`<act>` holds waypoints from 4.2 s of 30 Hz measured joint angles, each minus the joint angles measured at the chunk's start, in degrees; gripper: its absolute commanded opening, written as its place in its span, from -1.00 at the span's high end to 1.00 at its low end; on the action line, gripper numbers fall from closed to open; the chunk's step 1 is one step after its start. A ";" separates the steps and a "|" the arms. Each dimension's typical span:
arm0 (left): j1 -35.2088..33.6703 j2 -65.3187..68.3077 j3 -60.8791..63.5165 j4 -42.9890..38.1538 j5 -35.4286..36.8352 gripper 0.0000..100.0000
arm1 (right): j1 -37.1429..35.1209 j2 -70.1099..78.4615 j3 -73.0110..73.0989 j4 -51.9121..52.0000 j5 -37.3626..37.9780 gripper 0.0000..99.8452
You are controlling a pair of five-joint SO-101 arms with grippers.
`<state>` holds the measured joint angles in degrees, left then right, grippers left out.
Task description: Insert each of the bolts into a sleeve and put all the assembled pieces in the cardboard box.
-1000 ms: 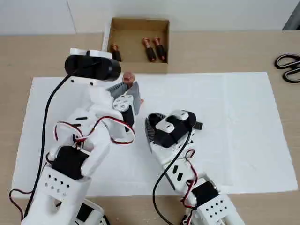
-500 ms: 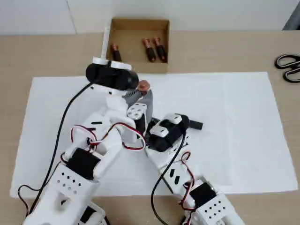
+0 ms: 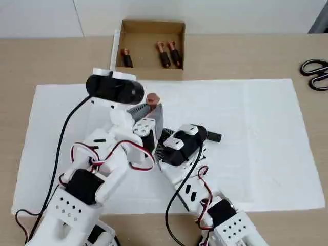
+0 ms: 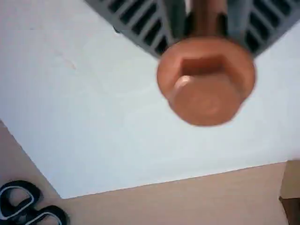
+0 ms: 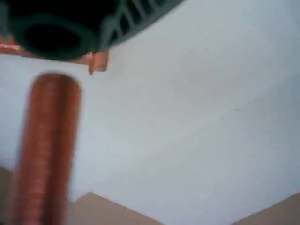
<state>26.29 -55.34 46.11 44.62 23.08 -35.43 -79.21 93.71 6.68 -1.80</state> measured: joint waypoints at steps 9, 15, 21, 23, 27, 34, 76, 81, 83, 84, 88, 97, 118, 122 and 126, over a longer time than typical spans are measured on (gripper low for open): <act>0.00 0.00 0.00 0.70 0.00 0.99 | 0.00 0.00 0.00 0.00 0.00 0.99; 1.58 0.00 1.93 0.88 0.09 0.99 | 0.00 0.00 0.00 0.00 0.00 0.99; 1.41 0.00 1.93 0.88 0.09 0.99 | 0.00 0.00 0.00 0.00 0.00 0.99; 1.41 0.00 1.93 0.88 0.09 0.99 | 0.00 0.00 0.00 0.00 0.00 0.99; 1.41 -0.09 2.37 0.88 0.09 0.99 | 0.00 0.00 0.00 0.00 0.00 0.99; 1.32 -0.88 5.54 -2.90 -1.58 0.99 | 0.09 0.09 0.09 0.09 0.00 0.99; -0.53 -0.88 7.47 -5.45 -1.67 0.99 | 0.00 0.09 0.00 0.09 0.00 0.99; -0.62 -0.88 8.35 -7.03 -1.67 0.99 | 0.00 0.09 0.00 0.09 0.00 0.99; -0.62 -0.88 8.70 -7.38 -1.67 0.99 | 0.00 0.09 0.09 0.09 0.00 0.99; -0.62 -0.88 8.70 -7.47 -1.67 0.99 | 0.00 0.09 0.09 0.09 0.00 0.99; -0.62 -0.88 8.70 -7.56 -1.67 0.99 | 0.00 0.09 0.09 0.09 0.00 0.99; 0.70 -0.88 8.70 -6.95 -1.76 0.99 | 0.18 0.09 0.00 0.09 0.00 0.99; 1.23 -0.97 8.26 1.14 -1.76 0.99 | -0.09 0.09 0.09 0.09 0.00 0.99; 1.23 -0.97 9.76 1.14 -1.76 0.99 | -0.18 0.09 0.26 0.09 0.00 0.99; 1.23 -0.88 9.85 1.14 -1.76 0.99 | -0.18 0.09 0.18 -0.09 0.00 0.99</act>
<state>27.52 -56.22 55.96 45.76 21.32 -35.60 -79.12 93.89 6.59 -1.80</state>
